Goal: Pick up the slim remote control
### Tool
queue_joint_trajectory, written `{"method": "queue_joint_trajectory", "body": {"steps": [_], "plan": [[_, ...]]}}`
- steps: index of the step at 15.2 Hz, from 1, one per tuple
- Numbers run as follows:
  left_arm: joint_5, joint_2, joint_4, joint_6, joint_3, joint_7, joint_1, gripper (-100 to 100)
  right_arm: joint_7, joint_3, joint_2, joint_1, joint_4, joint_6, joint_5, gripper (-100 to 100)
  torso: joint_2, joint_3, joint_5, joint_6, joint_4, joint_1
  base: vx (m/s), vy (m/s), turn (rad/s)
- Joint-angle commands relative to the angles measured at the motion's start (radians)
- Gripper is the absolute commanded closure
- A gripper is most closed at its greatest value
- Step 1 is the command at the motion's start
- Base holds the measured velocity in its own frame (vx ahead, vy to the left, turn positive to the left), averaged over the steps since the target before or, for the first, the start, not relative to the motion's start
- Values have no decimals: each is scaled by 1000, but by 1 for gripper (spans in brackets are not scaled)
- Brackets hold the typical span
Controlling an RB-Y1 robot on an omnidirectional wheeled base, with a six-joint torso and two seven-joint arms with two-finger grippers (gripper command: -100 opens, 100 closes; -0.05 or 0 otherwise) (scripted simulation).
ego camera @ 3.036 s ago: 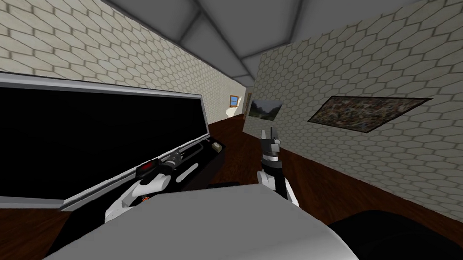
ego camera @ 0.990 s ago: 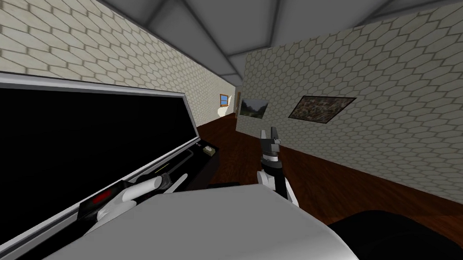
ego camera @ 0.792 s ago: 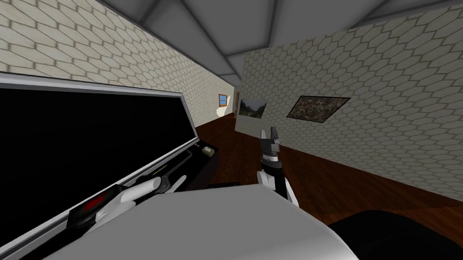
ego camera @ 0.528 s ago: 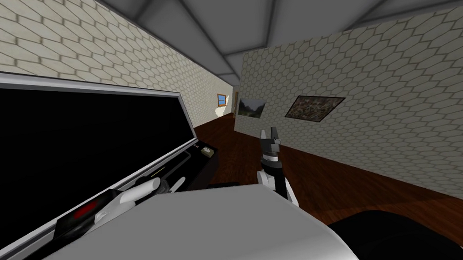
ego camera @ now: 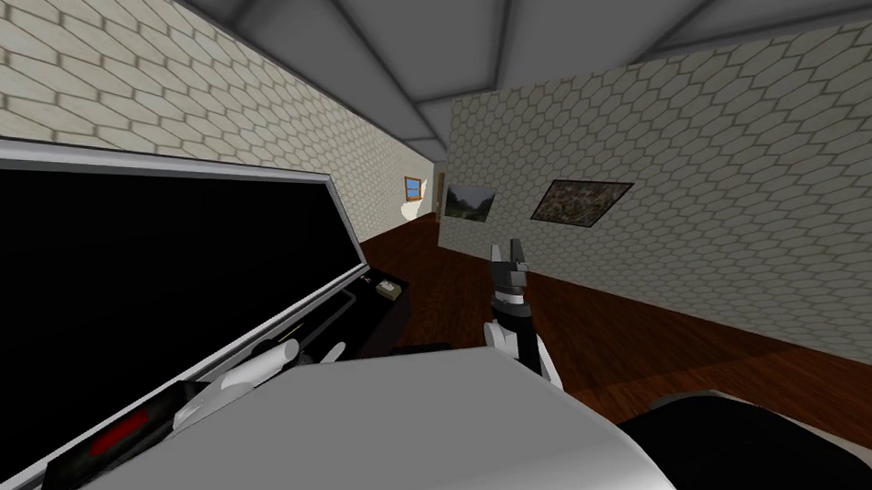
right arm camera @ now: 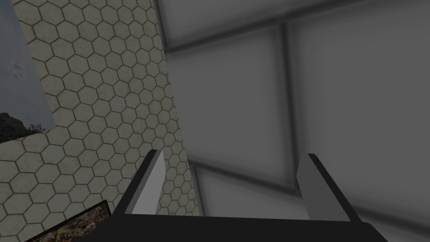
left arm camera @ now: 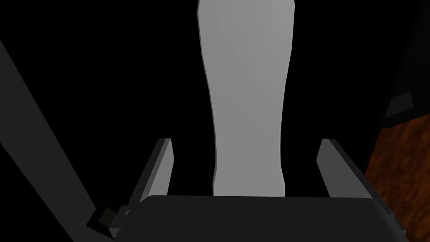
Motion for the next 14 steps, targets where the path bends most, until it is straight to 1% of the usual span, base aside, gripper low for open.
{"method": "queue_joint_trajectory", "body": {"steps": [1, 2, 3, 5, 7, 8, 9, 13, 14], "plan": [[10, -4, 35, 21, 1, 9, -5, -100, 0, 0, 0, 0, 0, 0, 0, 0, 0, 0, 0, 0, 0, 0, 37, 58, -53], [5, -2, 19, 10, 0, 5, -5, -100, 0, 0, 0, 0, 0, 0, 0, 0, 0, 0, 0, 0, 0, 0, 19, 32, -18], [-5, -22, 52, -21, -2, -2, -10, -100, 0, 0, 0, 0, 0, 0, 0, 0, 1, 0, 0, 0, 0, -1, 18, 33, 31], [-11, -32, 65, -38, -3, -6, -12, -100, 0, 0, 0, 0, 0, 0, 0, 0, 2, 1, 0, 0, 0, -2, 5, 8, 14], [-23, -51, 92, -72, -5, -14, -16, -100, 0, 0, 0, 0, 0, 0, 0, 0, 3, 1, -1, 0, 0, -4, 0, 0, 0], [-13, -37, 87, -52, -2, -14, -19, -100, 0, 0, 0, 0, 0, 0, 0, 0, 3, 2, -1, 0, 1, -4, 0, 0, 0], [-14, -38, 91, -58, -2, -17, -20, 100, 0, 0, 0, 0, 0, 0, 0, 0, 3, 2, -1, 0, 1, -4, 0, 0, 0], [-13, -38, 91, -59, -2, -16, -20, 100, 0, 0, 0, 0, 0, 0, 0, 0, 3, 2, -1, 0, 0, -4, 0, 0, 0], [-8, -27, 58, -30, -2, -4, -11, 100, 0, 0, 0, 0, 0, 0, 0, 0, 3, 2, -1, 0, 1, -4, 7, 7, 2]]}}
